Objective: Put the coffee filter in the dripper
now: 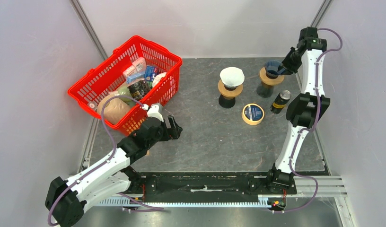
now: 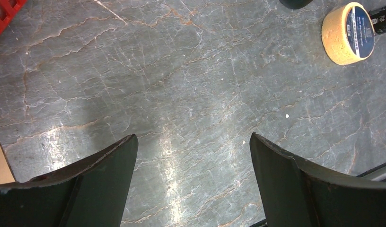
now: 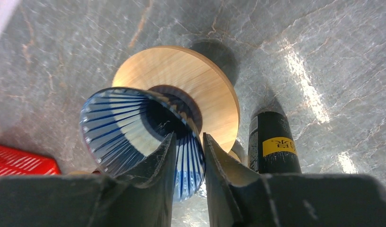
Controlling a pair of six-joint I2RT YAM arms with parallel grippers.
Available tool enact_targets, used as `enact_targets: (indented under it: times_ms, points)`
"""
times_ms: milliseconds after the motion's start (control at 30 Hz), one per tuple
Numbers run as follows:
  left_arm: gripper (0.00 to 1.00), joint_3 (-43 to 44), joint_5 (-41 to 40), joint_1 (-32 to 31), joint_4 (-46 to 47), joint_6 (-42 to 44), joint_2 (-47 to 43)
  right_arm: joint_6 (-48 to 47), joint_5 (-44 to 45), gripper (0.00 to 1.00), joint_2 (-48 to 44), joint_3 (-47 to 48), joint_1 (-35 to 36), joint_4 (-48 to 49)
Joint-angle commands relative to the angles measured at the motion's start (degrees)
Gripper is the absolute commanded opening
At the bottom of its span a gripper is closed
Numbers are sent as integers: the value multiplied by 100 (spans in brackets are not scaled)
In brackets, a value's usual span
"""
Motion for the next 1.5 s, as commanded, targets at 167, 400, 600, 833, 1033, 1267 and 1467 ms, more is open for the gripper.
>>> enact_targets:
  times_ms: [167,400,600,833,1033,1267,1467]
  points:
    - [94,332,-190,35,-6,-134,-77,168,556,66,-1101,-65,5,592]
    - [94,521,-919,35,-860,-557,-149,-140,1156,97,-2232,-1151,3,1105]
    - [94,571,-1696,215,-2109,-1314,-95,33,1543,97,-4201,-4170,-5,3015]
    - [94,240,-2149,613,-2826,-2163,162,410,1307,97,-6191,-7223,-28,5093]
    - [94,-233,-2467,951,-2393,-2500,533,445,588,97,-6440,-7444,-28,5097]
    - [94,-415,-2204,1346,-2092,-2559,595,457,419,97,-6690,-7609,-31,5227]
    - [86,-995,-1587,1337,-1370,-3043,616,464,426,97,-6829,-7595,-28,5217]
